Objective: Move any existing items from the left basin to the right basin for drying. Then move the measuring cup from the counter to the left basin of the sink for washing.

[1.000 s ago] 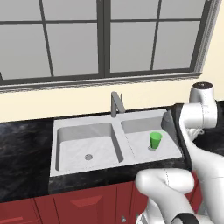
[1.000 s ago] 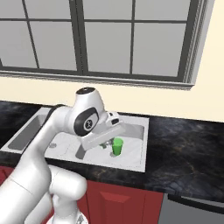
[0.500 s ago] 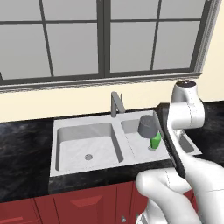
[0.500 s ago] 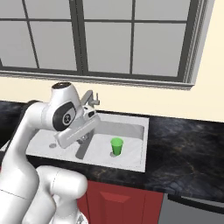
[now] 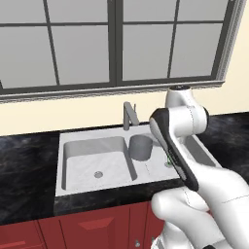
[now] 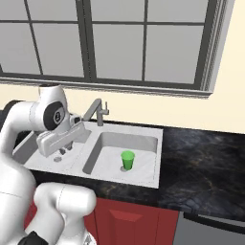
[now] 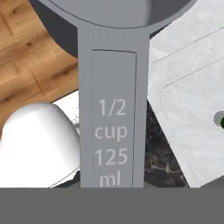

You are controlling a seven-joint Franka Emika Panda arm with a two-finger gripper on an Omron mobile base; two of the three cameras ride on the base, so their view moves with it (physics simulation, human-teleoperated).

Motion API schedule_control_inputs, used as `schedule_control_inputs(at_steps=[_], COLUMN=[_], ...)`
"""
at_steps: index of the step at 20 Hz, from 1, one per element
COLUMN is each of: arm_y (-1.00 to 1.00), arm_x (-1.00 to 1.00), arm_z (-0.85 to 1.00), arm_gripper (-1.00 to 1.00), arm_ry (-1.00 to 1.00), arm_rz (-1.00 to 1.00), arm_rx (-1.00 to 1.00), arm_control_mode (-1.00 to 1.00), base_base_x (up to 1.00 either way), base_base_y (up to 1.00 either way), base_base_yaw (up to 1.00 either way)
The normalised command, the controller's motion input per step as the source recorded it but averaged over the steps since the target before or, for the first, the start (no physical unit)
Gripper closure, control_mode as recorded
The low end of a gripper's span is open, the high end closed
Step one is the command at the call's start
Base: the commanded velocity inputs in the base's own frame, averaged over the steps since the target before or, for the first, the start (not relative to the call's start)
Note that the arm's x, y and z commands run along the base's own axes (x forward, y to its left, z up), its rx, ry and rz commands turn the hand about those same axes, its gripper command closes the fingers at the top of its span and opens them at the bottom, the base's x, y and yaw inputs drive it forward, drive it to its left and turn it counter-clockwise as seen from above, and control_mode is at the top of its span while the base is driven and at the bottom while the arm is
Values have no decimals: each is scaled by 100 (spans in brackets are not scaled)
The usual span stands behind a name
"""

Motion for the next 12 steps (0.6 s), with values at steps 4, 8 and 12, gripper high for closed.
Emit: schedule_control_inputs(at_steps=[4,8,12], arm_y=[73,54,42], arm_x=[22,24,30], arm_z=[-3,-4,-18], arm_gripper=[100,100,100], arm_ry=[11,6,3], arm_rz=[0,-8,-15], arm_rx=[0,0,0], arm_control_mode=[-100,-100,-100], base_base_x=[0,0,0], base_base_y=[0,0,0], base_base_yaw=[0,0,0])
